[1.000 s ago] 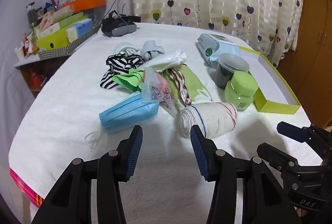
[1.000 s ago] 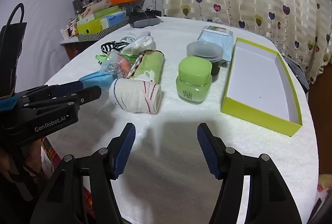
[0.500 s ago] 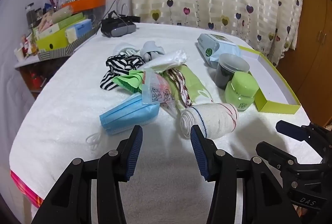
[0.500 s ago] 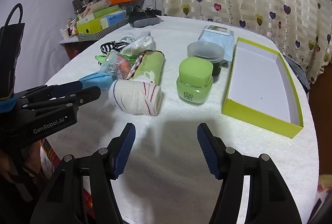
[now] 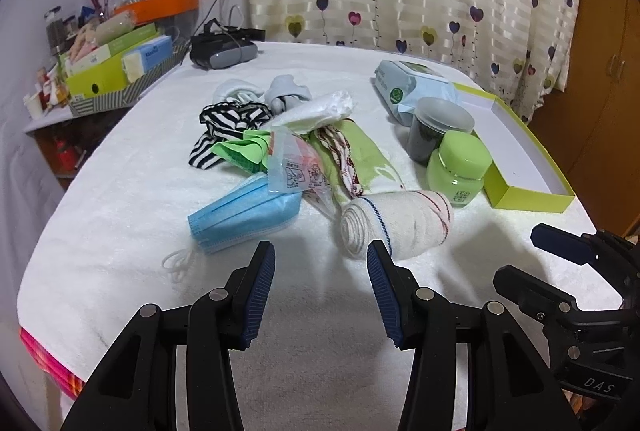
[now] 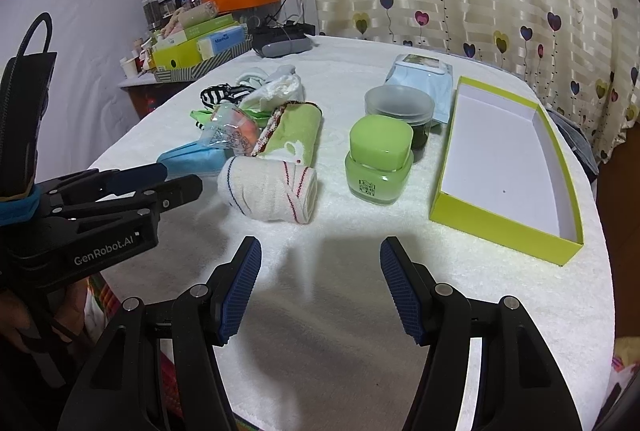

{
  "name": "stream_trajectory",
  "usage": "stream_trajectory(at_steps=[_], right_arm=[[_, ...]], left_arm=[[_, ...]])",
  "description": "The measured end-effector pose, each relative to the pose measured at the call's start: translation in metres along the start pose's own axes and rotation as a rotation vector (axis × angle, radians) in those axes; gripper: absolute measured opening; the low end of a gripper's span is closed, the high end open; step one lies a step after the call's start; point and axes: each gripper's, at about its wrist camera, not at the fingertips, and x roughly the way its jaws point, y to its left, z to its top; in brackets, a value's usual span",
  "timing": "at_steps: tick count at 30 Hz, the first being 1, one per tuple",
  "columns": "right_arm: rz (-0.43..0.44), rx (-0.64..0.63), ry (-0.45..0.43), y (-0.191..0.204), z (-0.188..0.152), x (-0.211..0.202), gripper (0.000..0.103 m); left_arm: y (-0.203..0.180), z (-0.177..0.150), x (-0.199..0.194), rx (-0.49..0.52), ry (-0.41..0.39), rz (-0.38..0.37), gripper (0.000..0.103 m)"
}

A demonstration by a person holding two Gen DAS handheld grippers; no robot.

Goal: Organize soft objects

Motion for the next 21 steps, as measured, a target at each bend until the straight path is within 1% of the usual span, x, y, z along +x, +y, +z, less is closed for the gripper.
stream_trajectory(at_steps=[7,13,17,21], right_arm=[[0.0,-0.005,-0.011,0.0032,-0.001,-0.0051,0.063],[-0.004,-0.01,-0.012,0.0059,-0.0003,-0.007,0.063],[-0.007,-0.019,-0.013,0.0088,-0.0001,-0.0092,0.063],[-0.003,-0.022,-0.013,0.0092,0.0013,-0.0095,0.063]], left_arm=[[0.0023,-0.0023,-0.0021,-0.01,0.001,-0.002,0.047],[0.0041,-0.0044,-0.0024,-0.013,0.027,-0.046,0.047],[0.0042,-0.0052,-0.0053,-0.011,0.024,-0.075,0.047],[0.004,-0.0046,-0.0082,-0.004,0.015,-0.078,0.047]])
